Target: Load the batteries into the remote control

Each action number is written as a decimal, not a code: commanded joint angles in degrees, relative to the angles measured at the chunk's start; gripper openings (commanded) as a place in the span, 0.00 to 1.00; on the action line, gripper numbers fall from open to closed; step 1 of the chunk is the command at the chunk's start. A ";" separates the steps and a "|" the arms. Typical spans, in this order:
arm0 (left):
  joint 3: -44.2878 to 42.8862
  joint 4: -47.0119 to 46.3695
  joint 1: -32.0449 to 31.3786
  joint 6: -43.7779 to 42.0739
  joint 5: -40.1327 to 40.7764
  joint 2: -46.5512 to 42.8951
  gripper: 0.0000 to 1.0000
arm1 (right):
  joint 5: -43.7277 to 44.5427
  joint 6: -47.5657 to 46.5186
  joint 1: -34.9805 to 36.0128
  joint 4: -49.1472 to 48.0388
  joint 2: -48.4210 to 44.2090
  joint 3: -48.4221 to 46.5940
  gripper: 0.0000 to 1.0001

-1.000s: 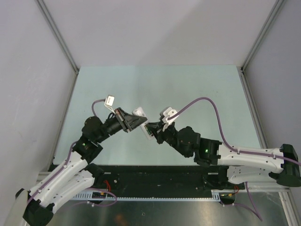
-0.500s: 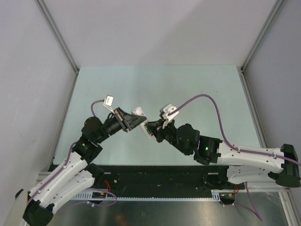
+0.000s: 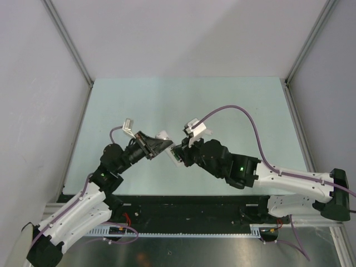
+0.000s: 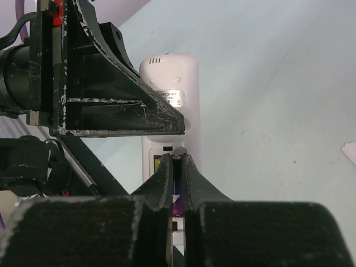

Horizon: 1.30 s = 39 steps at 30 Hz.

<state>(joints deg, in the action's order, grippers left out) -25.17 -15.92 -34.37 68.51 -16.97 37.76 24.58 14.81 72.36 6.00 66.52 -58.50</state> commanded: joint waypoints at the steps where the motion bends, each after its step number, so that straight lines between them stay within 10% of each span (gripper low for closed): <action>1: 1.35 -14.92 -0.52 8.22 -0.34 -2.95 0.00 | -0.58 3.82 -0.99 10.43 2.21 -0.39 0.06; 23: 2.58 -16.95 -0.52 5.67 -1.13 -4.01 0.00 | 1.08 5.41 0.85 12.90 3.26 -3.28 0.25; 39: 3.02 -16.95 -0.52 5.49 -0.52 -4.27 0.00 | 2.75 5.41 2.00 12.02 2.91 -4.96 0.00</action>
<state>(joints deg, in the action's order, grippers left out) -20.34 -22.24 -34.65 72.05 -17.12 35.55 27.16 19.51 73.82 14.00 68.47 -61.95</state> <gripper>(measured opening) 0.270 0.181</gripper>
